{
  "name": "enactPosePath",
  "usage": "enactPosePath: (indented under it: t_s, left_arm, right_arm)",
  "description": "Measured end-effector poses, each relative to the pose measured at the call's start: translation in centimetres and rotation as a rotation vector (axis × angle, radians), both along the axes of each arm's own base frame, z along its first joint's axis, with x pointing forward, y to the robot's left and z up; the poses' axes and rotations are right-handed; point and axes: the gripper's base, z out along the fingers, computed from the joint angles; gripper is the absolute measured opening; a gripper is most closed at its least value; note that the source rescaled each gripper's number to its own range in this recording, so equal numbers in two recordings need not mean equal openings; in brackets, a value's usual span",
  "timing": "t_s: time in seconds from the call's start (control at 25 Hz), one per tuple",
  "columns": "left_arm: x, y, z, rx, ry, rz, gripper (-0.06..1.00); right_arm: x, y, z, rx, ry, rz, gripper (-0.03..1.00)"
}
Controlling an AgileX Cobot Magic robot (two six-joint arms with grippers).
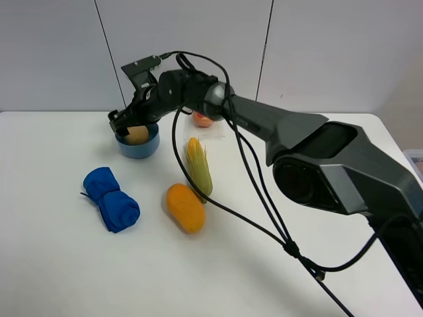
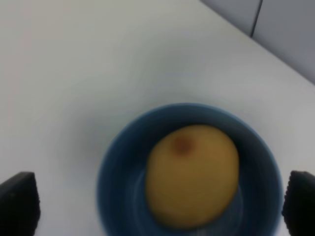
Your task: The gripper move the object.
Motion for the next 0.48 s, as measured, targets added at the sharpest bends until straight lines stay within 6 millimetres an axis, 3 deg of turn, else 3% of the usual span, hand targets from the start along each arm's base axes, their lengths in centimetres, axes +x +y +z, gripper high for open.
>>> enactPosePath:
  t_s: [0.24,0.48]
  left_arm:
    - [0.0,0.0,0.0,-0.001,0.000,0.000,1.00]
    - [0.0,0.0,0.0,-0.001,0.000,0.000,1.00]
  right_arm:
    - [-3.5,-2.5,8.9,-0.098,0.090,0.082,1.00]
    - [-6.7,-5.4,14.1,-0.210,0.193,0.098,1.00]
